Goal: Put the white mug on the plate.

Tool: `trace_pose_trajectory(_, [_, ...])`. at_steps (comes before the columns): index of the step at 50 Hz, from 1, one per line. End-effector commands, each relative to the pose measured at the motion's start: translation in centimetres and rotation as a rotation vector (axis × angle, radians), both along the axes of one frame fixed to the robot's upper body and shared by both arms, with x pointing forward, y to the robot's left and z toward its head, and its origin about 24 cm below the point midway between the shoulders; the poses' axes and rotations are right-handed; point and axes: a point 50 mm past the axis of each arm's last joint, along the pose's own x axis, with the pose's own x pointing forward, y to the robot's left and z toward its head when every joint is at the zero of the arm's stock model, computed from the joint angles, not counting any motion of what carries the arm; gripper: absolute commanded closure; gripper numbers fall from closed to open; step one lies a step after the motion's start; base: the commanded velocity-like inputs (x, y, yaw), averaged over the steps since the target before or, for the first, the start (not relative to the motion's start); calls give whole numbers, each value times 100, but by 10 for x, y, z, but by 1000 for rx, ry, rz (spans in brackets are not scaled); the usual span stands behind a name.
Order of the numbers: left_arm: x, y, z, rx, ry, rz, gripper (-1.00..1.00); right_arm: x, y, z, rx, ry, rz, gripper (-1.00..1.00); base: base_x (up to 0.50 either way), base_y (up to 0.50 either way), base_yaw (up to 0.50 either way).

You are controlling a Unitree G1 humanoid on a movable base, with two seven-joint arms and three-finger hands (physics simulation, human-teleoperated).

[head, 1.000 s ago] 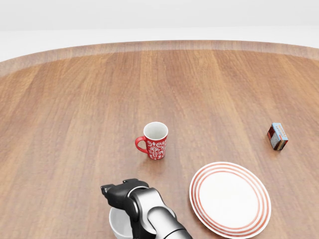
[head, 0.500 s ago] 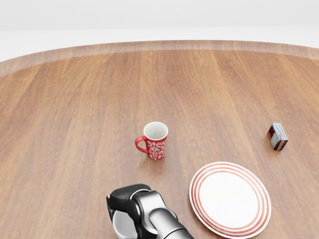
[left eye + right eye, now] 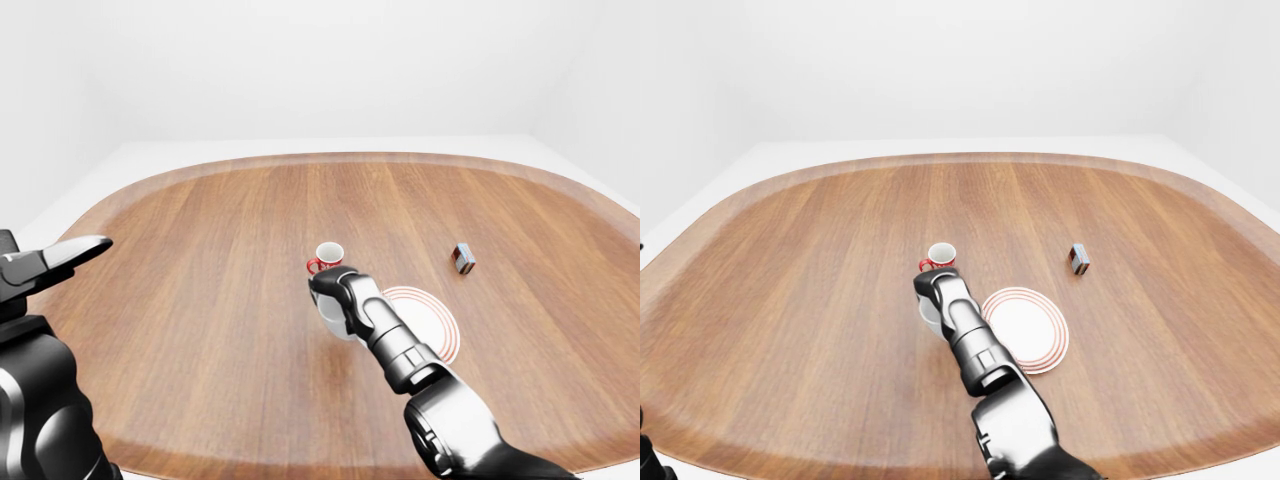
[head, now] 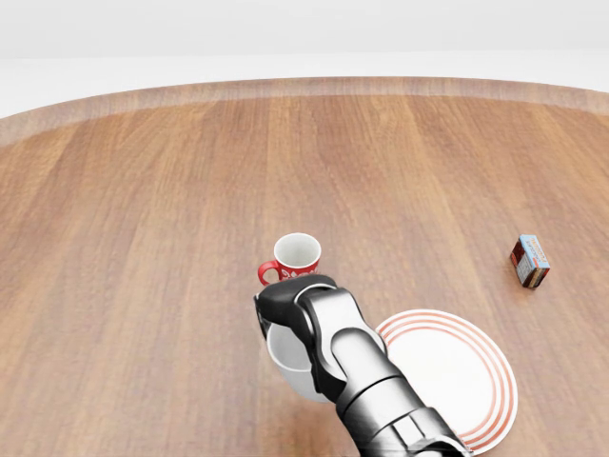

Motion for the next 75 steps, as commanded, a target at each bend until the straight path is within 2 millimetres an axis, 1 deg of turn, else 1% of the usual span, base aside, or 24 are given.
trace_pose_trajectory(1, [10,3,-8,-36,46,3,-100,52,-74,105,-85,-267,-163,100,0,0,0])
trace_pose_trajectory(2, [10,4,-8,-39,43,3,-100,55,-81,116,-82,-296,-183,100,0,0,0])
trace_pose_trajectory(3, [10,4,-8,-38,42,5,-100,56,-85,122,-86,-313,-194,100,0,0,0])
trace_pose_trajectory(4, [10,4,-8,-38,44,4,-100,59,-97,136,-98,-355,-221,100,0,0,0])
trace_pose_trajectory(7, [11,3,-9,-35,47,2,-100,64,-116,151,-135,-390,-272,100,0,0,0])
trace_pose_trajectory(10, [10,3,-8,-36,44,2,-100,70,-148,177,-114,-411,-363,100,0,0,0])
trace_pose_trajectory(12, [10,3,-8,-35,43,3,-100,71,-158,183,-119,-413,-388,100,0,0,0])
trace_pose_trajectory(13, [10,3,-8,-37,42,3,-100,71,-169,187,-105,-412,-418,100,0,0,0])
trace_pose_trajectory(17, [9,2,-8,-33,43,2,-100,71,-188,185,-90,-375,-466,100,0,0,0])
trace_pose_trajectory(18, [9,2,-8,-33,42,2,-100,70,-198,182,-73,-388,-492,100,0,0,0])
trace_pose_trajectory(22, [10,3,-8,-33,44,4,-100,69,-212,171,-18,-408,-528,100,0,0,0])
trace_pose_trajectory(28, [10,2,-9,-33,46,4,-100,66,-227,169,17,-438,-564,100,0,0,0])
trace_pose_trajectory(31, [10,2,-9,-30,47,3,-100,65,-231,166,35,-446,-577,100,0,0,0])
trace_pose_trajectory(34, [10,2,-9,-32,44,4,-100,63,-235,157,56,-455,-593,100,0,0,0])
trace_pose_trajectory(37, [9,2,-8,-32,43,4,-100,61,-237,138,70,-435,-603,100,0,0,0])
trace_pose_trajectory(39, [9,2,-8,-32,43,5,-100,60,-237,131,76,-426,-609,100,0,0,0])
trace_pose_trajectory(40, [9,2,-8,-31,43,4,-100,58,-238,121,75,-402,-615,100,0,0,0])
trace_pose_trajectory(45, [10,2,-9,-32,46,4,-100,55,-240,103,94,-393,-637,100,0,0,0])
trace_pose_trajectory(46, [10,2,-9,-32,47,4,-100,54,-239,96,105,-384,-645,100,0,0,0])
trace_pose_trajectory(51, [10,2,-9,-33,44,5,-100,54,-235,84,132,-376,-655,100,0,0,0])
trace_pose_trajectory(54, [9,2,-8,-34,43,6,-100,53,-227,70,173,-361,-672,100,0,0,0])
trace_pose_trajectory(68, [10,3,-8,-37,42,5,-100,46,-220,40,204,-370,-716,100,0,0,0])
trace_pose_trajectory(71, [10,2,-9,-35,45,5,-100,45,-221,40,241,-428,-754,100,0,0,0])
trace_pose_trajectory(75, [10,3,-8,-37,44,6,-100,44,-221,36,249,-453,-771,100,0,0,0])
